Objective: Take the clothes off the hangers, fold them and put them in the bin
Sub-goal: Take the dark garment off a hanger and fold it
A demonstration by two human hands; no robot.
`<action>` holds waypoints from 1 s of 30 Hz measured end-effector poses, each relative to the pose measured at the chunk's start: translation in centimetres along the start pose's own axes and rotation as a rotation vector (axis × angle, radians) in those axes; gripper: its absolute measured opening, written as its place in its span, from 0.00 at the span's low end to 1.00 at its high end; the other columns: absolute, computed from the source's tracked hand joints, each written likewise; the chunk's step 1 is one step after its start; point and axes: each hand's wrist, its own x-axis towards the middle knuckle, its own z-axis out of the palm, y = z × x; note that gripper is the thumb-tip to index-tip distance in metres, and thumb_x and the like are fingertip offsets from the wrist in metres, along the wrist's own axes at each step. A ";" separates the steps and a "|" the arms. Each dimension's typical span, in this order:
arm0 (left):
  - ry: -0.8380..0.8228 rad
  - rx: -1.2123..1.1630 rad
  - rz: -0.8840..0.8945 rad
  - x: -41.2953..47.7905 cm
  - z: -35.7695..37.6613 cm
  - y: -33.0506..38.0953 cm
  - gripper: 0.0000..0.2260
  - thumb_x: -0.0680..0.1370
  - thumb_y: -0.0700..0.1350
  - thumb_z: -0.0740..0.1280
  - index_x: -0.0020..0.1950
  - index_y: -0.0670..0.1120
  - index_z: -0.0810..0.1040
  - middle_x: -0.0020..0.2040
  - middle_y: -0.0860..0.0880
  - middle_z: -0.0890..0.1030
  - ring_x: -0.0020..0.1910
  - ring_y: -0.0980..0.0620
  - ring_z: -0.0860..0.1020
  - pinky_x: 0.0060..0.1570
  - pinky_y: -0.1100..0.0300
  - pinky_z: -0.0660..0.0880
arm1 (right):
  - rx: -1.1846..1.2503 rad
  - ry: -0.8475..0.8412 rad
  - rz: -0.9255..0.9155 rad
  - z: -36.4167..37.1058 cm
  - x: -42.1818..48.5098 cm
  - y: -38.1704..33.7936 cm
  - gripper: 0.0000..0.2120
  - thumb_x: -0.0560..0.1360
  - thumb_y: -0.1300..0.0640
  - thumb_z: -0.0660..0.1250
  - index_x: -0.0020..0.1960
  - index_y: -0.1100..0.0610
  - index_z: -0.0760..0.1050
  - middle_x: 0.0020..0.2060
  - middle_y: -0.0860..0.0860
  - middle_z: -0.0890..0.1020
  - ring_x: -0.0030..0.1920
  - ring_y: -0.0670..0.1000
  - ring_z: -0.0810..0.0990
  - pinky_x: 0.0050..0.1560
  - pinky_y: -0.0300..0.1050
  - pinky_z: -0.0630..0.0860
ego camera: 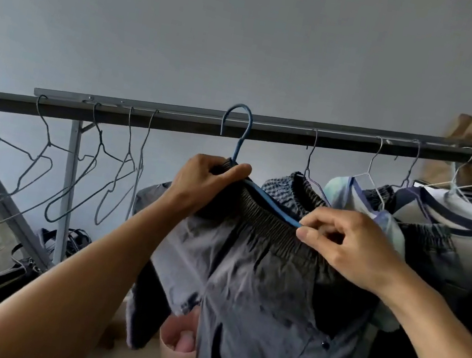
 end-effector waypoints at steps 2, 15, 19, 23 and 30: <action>-0.021 -0.040 -0.036 -0.3 -0.5 -0.3 0.21 0.72 0.65 0.69 0.39 0.47 0.83 0.37 0.42 0.83 0.34 0.51 0.78 0.39 0.46 0.79 | -0.007 0.084 -0.010 -0.4 -1.0 0.8 0.12 0.73 0.38 0.64 0.39 0.44 0.77 0.35 0.41 0.81 0.41 0.42 0.80 0.46 0.46 0.75; 0.076 -0.407 -0.400 -1.6 -3.0 -1.8 0.15 0.76 0.57 0.69 0.49 0.46 0.84 0.45 0.43 0.85 0.45 0.47 0.83 0.49 0.54 0.81 | 0.001 0.261 -0.122 1.9 -2.1 3.4 0.17 0.76 0.41 0.60 0.33 0.50 0.67 0.32 0.46 0.72 0.35 0.46 0.72 0.39 0.42 0.68; 0.015 -0.445 -0.285 -2.8 -1.3 -1.5 0.09 0.82 0.49 0.64 0.54 0.45 0.79 0.45 0.45 0.81 0.44 0.53 0.79 0.47 0.58 0.78 | -0.029 0.140 -0.114 3.8 -1.1 2.9 0.17 0.75 0.41 0.60 0.37 0.53 0.75 0.35 0.45 0.76 0.40 0.46 0.76 0.44 0.49 0.73; -0.044 -0.363 -0.142 -3.9 -0.9 -1.2 0.08 0.83 0.43 0.59 0.51 0.48 0.78 0.40 0.52 0.77 0.39 0.61 0.74 0.42 0.68 0.73 | -0.182 0.504 -0.256 3.8 -0.6 2.0 0.12 0.77 0.52 0.65 0.40 0.59 0.79 0.37 0.49 0.78 0.38 0.51 0.77 0.39 0.49 0.75; -0.028 -0.301 -0.116 -5.8 -0.4 -0.8 0.05 0.79 0.41 0.67 0.44 0.46 0.80 0.37 0.48 0.79 0.37 0.53 0.77 0.40 0.59 0.75 | -0.506 0.411 -0.229 4.4 3.5 -1.1 0.18 0.78 0.49 0.60 0.63 0.57 0.75 0.55 0.53 0.81 0.57 0.58 0.77 0.64 0.57 0.64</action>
